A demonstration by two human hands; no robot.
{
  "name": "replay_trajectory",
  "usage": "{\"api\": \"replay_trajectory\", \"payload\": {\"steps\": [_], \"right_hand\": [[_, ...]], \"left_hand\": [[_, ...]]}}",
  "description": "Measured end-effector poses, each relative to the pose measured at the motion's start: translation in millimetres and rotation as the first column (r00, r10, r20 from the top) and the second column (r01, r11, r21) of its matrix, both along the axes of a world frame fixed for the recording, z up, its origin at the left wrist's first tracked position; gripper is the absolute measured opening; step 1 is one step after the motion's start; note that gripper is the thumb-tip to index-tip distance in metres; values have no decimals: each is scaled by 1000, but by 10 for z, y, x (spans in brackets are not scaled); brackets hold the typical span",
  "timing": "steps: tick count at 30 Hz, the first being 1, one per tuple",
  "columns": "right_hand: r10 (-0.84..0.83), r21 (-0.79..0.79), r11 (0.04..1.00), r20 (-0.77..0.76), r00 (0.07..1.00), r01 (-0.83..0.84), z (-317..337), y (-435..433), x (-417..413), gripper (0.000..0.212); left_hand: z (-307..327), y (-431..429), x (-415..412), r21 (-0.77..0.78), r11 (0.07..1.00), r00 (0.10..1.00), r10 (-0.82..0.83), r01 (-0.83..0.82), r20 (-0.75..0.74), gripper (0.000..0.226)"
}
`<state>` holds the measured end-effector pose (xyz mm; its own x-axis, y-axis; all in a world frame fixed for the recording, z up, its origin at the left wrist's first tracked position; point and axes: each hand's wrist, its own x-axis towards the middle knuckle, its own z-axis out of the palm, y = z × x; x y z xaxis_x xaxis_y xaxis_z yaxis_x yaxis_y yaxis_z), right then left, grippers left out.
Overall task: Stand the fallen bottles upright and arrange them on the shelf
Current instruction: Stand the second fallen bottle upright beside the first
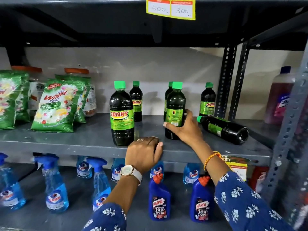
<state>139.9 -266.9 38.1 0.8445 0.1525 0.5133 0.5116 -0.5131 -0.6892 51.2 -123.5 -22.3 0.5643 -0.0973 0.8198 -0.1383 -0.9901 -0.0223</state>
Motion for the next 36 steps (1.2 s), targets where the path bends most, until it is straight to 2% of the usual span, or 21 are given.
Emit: {"api": "replay_trajectory", "payload": {"steps": [2, 3, 5, 8, 9, 12, 15, 17, 21, 26, 29, 33, 36], "right_hand": [[-30, -54, 998, -21, 999, 29, -11, 3, -10, 104], [-45, -94, 995, -12, 999, 44, -20, 6, -5, 104], [-53, -134, 990, -1, 999, 53, -23, -5, 6, 90], [53, 26, 998, -135, 989, -50, 0, -18, 48, 67], [84, 65, 995, -149, 985, -75, 7, -16, 51, 69], [89, 104, 992, -107, 990, -78, -17, -12, 83, 94], [146, 167, 978, -131, 981, -123, -38, -37, 91, 72], [212, 193, 965, -178, 961, -177, -38, -46, 95, 69], [184, 173, 972, -156, 970, -156, -41, -25, 103, 84], [217, 201, 963, -178, 960, -180, -36, -41, 116, 52], [216, 260, 951, -171, 961, -168, -31, -47, 101, 62], [123, 163, 981, -108, 987, -105, -34, -48, 47, 63], [123, 154, 982, -104, 987, -106, -14, -58, -9, 59]], "left_hand": [[-6, -3, 9, 0, 1000, 1000, -1, 1, -5, 40], [-7, -2, 7, 1, 1000, 1000, -2, 3, -6, 40], [-10, -6, 5, 4, 1000, 1000, -11, 11, -1, 41], [-14, -9, 5, 8, 1000, 1000, -7, 7, 13, 41], [-15, -9, 3, 8, 1000, 1000, -2, 2, 15, 42], [-26, -3, 16, 6, 1000, 1000, 3, -3, 16, 43], [-21, -3, 14, 2, 1000, 1000, -1, 1, 15, 42], [-18, -5, 7, 0, 1000, 1000, -4, 4, 19, 41], [-20, -2, 8, -10, 1000, 1000, 0, 0, 17, 40], [-18, 3, 9, -4, 1000, 1000, 5, -5, 18, 41], [-16, 3, -5, -7, 1000, 1000, 8, -8, 19, 41], [-8, -4, -9, -5, 1000, 1000, 8, -8, 1, 41], [0, -8, -14, 0, 1000, 1000, 6, -6, -20, 42]]}}
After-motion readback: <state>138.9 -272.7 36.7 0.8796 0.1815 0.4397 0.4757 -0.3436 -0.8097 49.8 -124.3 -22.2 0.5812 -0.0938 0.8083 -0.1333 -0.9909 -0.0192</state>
